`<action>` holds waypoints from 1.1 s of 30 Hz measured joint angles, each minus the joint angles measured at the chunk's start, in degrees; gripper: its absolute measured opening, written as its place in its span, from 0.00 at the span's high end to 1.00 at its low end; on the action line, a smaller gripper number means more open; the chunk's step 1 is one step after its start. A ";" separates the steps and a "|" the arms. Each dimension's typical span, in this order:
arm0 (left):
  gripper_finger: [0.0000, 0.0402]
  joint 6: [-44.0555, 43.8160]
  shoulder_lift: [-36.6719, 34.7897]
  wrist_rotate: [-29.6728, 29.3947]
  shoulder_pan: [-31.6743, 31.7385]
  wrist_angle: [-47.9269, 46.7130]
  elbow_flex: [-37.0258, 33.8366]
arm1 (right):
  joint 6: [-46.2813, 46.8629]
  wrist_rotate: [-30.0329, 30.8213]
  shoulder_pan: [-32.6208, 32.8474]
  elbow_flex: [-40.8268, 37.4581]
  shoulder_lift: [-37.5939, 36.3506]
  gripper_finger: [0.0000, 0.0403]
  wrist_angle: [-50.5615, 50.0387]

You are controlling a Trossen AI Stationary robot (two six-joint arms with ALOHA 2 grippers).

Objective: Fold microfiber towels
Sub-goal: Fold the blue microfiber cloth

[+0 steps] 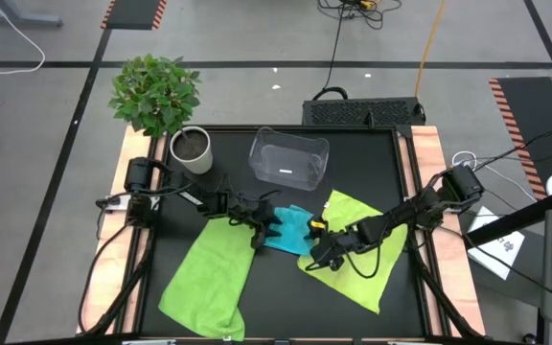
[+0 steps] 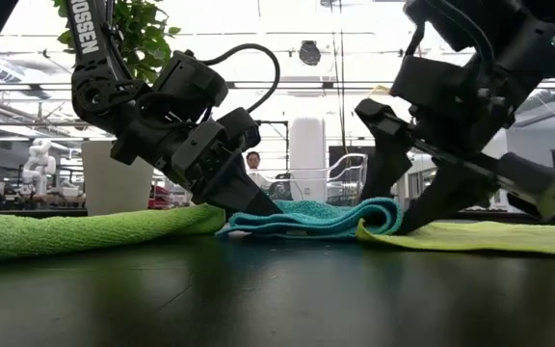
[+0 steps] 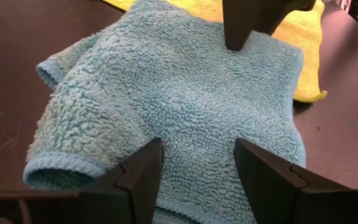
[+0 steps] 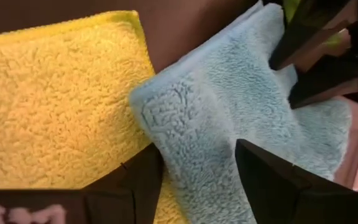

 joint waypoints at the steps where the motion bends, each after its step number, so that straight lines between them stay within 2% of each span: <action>1: 0.49 0.01 0.00 0.03 0.00 0.01 0.00 | -0.17 -0.05 0.00 0.30 0.00 0.55 0.08; 6: 0.49 0.42 0.00 0.84 0.00 -0.01 0.00 | -0.19 -0.51 -0.26 1.48 -0.04 0.67 -3.13; 13: 0.48 0.64 0.00 1.03 0.00 -0.01 0.02 | -0.26 -0.58 -0.31 4.25 -0.04 0.94 -10.39; 15: 0.48 0.64 0.00 1.06 0.00 -0.01 0.02 | -1.50 -0.56 -0.31 6.07 -0.04 0.98 -13.56; 22: 0.49 0.62 0.00 1.74 0.02 0.01 0.02 | -7.94 -1.44 -0.49 13.86 -0.07 0.99 -21.37; 28: 0.49 1.07 0.00 2.40 -0.04 -0.04 0.07 | -11.56 -12.19 -3.59 19.24 -0.07 0.99 -26.32; 33: 0.49 2.92 0.00 2.59 -0.04 -0.54 0.08 | -12.52 -17.68 -6.87 20.24 -0.04 1.00 -29.31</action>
